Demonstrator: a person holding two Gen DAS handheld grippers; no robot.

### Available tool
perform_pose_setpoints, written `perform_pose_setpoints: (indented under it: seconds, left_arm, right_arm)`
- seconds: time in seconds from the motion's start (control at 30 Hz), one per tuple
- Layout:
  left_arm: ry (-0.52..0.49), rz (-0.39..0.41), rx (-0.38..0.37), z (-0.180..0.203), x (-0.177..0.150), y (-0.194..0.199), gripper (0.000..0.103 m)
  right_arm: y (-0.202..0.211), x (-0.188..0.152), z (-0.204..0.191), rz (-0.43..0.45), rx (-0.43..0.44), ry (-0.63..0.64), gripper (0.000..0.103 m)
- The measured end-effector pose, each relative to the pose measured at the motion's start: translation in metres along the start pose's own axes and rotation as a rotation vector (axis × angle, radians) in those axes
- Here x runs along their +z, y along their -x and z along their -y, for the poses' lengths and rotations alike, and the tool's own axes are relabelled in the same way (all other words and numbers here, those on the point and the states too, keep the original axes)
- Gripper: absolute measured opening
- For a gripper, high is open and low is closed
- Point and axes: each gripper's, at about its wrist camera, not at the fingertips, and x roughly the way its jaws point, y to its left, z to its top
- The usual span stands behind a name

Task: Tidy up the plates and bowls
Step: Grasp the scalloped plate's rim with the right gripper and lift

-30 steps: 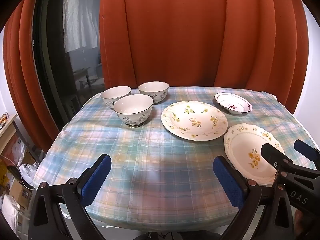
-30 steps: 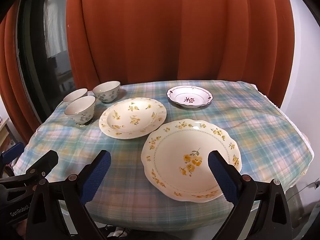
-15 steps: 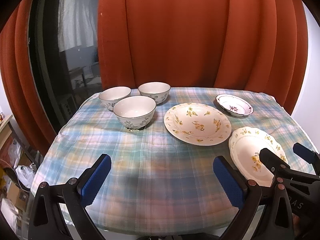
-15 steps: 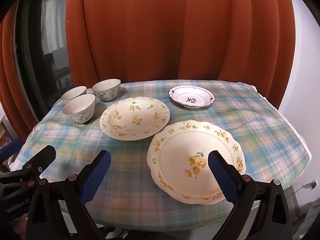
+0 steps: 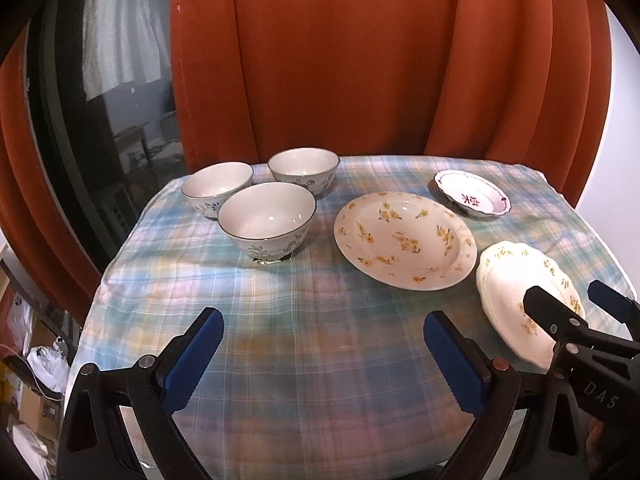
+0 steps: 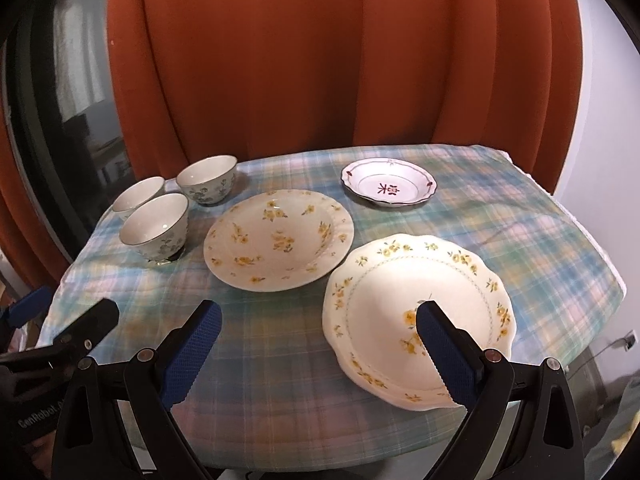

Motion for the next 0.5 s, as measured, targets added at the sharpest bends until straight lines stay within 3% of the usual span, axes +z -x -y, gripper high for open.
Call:
perform_pose_setpoints:
  seconds: [0.17,0.5]
  left_arm:
    - [-0.002,-0.074,-0.062,0.015,0.003,-0.020,0.095]
    - [-0.004,-0.203,-0.079,0.088,0.012,-0.067,0.095]
  right_arm:
    - [-0.011,0.002,0.007,-0.009,-0.045,-0.018,0.099]
    - [-0.048,0.021,0.072,-0.053,-0.051,-0.024,0.099]
